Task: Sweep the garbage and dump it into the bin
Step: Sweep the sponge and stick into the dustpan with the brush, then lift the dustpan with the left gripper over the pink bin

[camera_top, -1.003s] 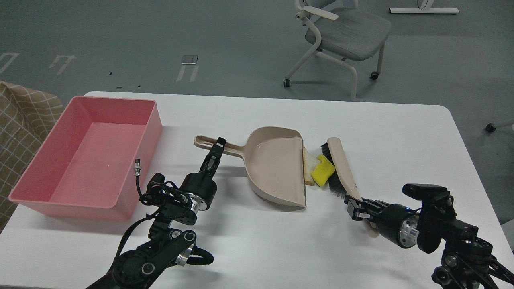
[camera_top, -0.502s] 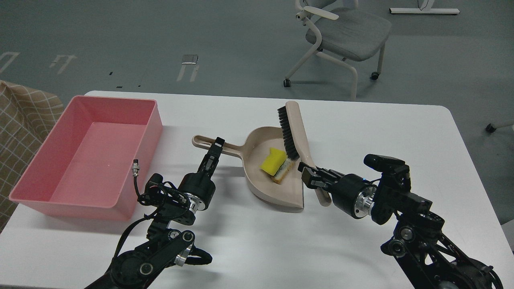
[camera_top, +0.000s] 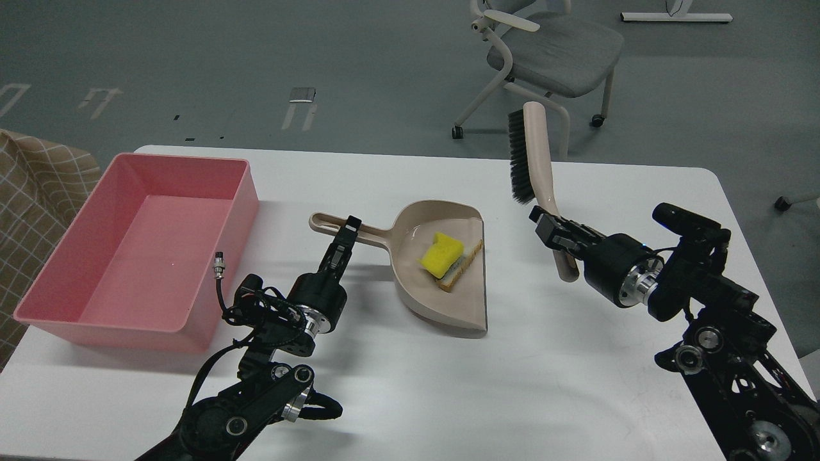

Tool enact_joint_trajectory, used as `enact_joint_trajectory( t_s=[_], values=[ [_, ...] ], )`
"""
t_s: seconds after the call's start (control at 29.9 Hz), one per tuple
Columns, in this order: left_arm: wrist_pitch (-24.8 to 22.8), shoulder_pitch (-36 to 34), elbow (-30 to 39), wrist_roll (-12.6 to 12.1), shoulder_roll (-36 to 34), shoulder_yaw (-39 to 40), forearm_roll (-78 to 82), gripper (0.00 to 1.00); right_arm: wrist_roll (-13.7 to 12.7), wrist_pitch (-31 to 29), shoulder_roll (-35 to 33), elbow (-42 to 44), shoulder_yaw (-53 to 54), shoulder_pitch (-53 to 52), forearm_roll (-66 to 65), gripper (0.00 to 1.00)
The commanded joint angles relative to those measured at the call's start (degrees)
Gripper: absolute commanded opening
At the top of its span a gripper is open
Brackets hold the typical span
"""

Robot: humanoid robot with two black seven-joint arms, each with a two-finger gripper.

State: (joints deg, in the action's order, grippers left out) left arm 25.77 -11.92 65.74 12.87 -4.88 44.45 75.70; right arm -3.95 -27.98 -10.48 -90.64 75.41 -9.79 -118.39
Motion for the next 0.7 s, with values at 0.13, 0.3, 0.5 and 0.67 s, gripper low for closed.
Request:
enact_joint_trajectory(
  t_s=[0.13, 0.3, 0.5, 0.67],
  values=[
    [-0.37, -0.12, 0.00, -0.30, -0.04, 0.46, -0.90, 0.00, 0.43, -0.02, -6.04, 0.02, 3.16, 2.75, 3.87, 0.10],
    [-0.54, -0.73, 0.00, -0.30, -0.13, 0.64, -5.29, 0.00, 0.96, -0.02, -8.06, 0.02, 5.18, 4.34, 5.80, 0.10],
    [-0.46, -2.93, 0.79, -0.30, -0.30, 1.08, -9.51, 0.00, 1.14, -0.02, -8.59, 0.02, 6.77, 5.48, 6.60, 0.10],
    [-0.46, -5.04, 1.06, -0.91, -0.83, 1.52, -13.38, 0.00, 1.14, -0.02, -8.59, 0.11, 6.77, 6.19, 6.60, 0.10]
  ],
)
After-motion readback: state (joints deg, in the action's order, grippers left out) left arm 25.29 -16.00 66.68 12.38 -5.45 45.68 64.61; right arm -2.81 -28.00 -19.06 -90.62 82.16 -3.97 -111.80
